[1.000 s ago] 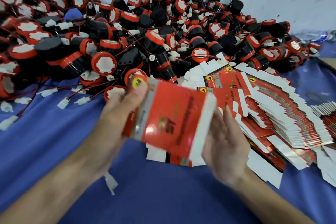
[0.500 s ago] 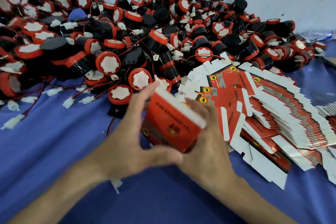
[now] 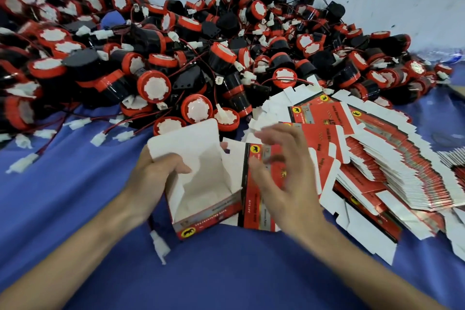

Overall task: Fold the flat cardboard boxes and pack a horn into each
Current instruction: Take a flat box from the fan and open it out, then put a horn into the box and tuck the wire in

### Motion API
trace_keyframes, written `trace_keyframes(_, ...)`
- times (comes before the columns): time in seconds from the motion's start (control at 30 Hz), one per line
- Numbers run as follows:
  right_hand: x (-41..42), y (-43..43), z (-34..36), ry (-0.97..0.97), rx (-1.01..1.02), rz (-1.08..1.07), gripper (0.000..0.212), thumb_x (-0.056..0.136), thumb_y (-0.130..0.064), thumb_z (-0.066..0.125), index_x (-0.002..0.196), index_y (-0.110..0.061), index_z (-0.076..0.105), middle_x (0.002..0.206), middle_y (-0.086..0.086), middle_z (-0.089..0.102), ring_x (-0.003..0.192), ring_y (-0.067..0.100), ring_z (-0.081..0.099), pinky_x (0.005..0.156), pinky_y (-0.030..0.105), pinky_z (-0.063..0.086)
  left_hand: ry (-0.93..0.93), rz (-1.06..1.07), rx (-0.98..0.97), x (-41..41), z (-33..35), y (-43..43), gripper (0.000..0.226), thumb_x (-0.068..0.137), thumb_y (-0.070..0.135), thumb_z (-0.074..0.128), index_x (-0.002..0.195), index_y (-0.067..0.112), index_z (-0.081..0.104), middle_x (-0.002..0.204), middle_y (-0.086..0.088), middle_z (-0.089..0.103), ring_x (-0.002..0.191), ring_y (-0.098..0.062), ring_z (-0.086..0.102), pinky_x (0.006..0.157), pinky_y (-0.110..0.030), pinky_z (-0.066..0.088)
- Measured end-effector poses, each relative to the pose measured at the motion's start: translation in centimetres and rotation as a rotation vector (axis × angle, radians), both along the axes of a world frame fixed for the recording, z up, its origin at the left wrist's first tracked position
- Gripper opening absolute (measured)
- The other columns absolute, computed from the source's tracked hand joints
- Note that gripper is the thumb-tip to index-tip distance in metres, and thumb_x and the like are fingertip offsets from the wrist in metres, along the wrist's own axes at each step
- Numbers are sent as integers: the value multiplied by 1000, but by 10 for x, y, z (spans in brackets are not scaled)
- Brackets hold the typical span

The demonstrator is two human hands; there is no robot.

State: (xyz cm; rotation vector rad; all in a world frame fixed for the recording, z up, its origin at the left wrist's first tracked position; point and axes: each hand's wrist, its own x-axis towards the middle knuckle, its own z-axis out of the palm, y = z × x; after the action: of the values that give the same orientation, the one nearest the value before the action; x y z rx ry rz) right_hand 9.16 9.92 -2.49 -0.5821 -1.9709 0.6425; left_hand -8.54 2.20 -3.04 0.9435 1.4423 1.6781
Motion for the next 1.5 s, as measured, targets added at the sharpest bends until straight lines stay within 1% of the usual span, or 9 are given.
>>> trace_keyframes(0.2, -65, 71, 5, -773, 31, -228, 68, 86, -48, 61, 141, -17, 36, 133, 7, 41, 122, 29, 44, 90, 38, 41, 242, 84, 185, -9, 1, -2, 47, 57, 22, 57, 96, 47, 67, 94, 18, 68, 87, -1, 61, 64, -16, 49)
trace_keyframes(0.33, -59, 78, 6, -536, 62, -224, 56, 73, -47, 73, 114, -13, 56, 103, 1, 50, 92, 21, 53, 73, 28, 38, 328, 81, 366, 4, -5, -6, 79, 72, 47, 65, 137, 28, 25, 130, 7, 47, 116, -14, 55, 88, -24, 49)
trace_keyframes(0.5, -20, 78, 40, -10, -177, -233, 48, 67, -41, 77, 101, -19, 52, 116, 2, 51, 101, -1, 49, 78, 2, 38, 721, 187, 606, 18, -2, -5, 51, 77, 29, 68, 110, 17, 31, 129, -24, 20, 126, -42, 44, 89, -52, 49)
trace_keyframes(0.67, 16, 42, 45, 162, -93, 33, 52, 67, -33, 75, 101, -16, 40, 138, 9, 46, 132, 18, 45, 103, 42, 45, 944, 182, 547, 17, -2, -7, 8, 86, 11, 56, 91, 17, 58, 125, -7, 32, 126, -24, 45, 102, -24, 38)
trace_keyframes(0.93, 29, 9, 13, 137, 187, 163, 47, 76, -26, 70, 96, -9, 32, 86, 12, 66, 84, 28, 70, 92, 60, 47, 923, -177, 402, 17, -2, -16, 48, 99, 45, 33, 115, 12, 64, 135, -14, 42, 126, -14, 43, 96, -24, 40)
trace_keyframes(1.07, 28, 5, 8, 90, 159, 153, 50, 80, -44, 68, 109, -24, 33, 90, 16, 65, 88, 28, 69, 82, 49, 53, 1017, -240, 135, 17, -4, -19, 66, 72, 65, 56, 132, 41, 41, 131, 16, 42, 123, 17, 29, 94, -2, 30)
trace_keyframes(1.2, 30, 11, 8, -291, 43, 46, 61, 81, -61, 54, 127, -31, 27, 113, -14, 58, 104, -6, 56, 92, 16, 41, 991, -300, -28, 16, -8, -20, 66, 68, 66, 51, 126, 64, 18, 129, 37, 29, 112, 12, 37, 90, -4, 31)
trace_keyframes(1.37, 54, 32, 10, -931, -55, 137, 93, 63, -90, 40, 130, -66, -20, 135, -35, 15, 119, -19, 4, 106, 33, 17, 974, -320, -9, 9, -9, -18, 65, 70, 65, 55, 126, 64, 21, 130, 39, 29, 116, 12, 37, 90, -4, 32)
trace_keyframes(1.5, 73, 47, 22, -931, -52, 136, 98, 59, -85, 54, 141, -55, 10, 133, -36, 19, 128, -12, 17, 111, 31, 26, 938, -311, -2, 6, -10, -15, 67, 67, 64, 60, 124, 62, 25, 128, 36, 36, 115, 10, 41, 90, -8, 36)
